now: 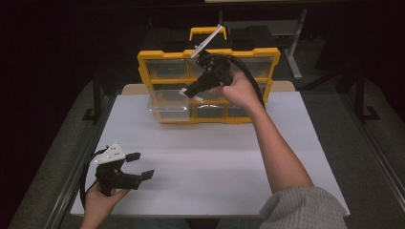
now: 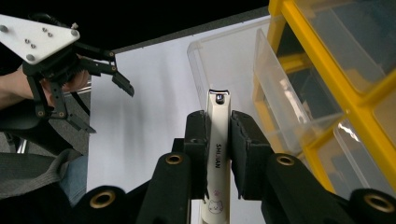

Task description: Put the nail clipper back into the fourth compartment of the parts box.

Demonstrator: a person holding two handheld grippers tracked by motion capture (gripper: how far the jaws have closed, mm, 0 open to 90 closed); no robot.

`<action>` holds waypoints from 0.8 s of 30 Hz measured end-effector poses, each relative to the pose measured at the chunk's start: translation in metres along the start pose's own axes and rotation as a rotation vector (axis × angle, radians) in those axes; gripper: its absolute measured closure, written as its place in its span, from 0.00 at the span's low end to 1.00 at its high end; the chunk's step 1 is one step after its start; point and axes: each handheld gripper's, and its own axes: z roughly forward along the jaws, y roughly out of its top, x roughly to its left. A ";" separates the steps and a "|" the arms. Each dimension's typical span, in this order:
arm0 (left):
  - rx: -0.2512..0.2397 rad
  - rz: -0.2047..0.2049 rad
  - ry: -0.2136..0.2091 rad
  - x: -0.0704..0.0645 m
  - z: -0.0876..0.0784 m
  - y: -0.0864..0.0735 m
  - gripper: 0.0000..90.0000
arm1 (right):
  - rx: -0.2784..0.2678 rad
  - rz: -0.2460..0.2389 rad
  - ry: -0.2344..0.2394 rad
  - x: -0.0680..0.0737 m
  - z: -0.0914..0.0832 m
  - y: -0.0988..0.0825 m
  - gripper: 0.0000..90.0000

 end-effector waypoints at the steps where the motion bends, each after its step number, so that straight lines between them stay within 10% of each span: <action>1: 0.000 0.000 0.000 0.000 0.000 0.000 0.19 | 0.000 0.000 0.000 0.000 0.000 0.000 0.84; 24: 0.004 -0.004 -0.006 0.001 0.003 0.001 0.19 | 0.007 -0.013 0.017 -0.006 0.037 0.031 0.84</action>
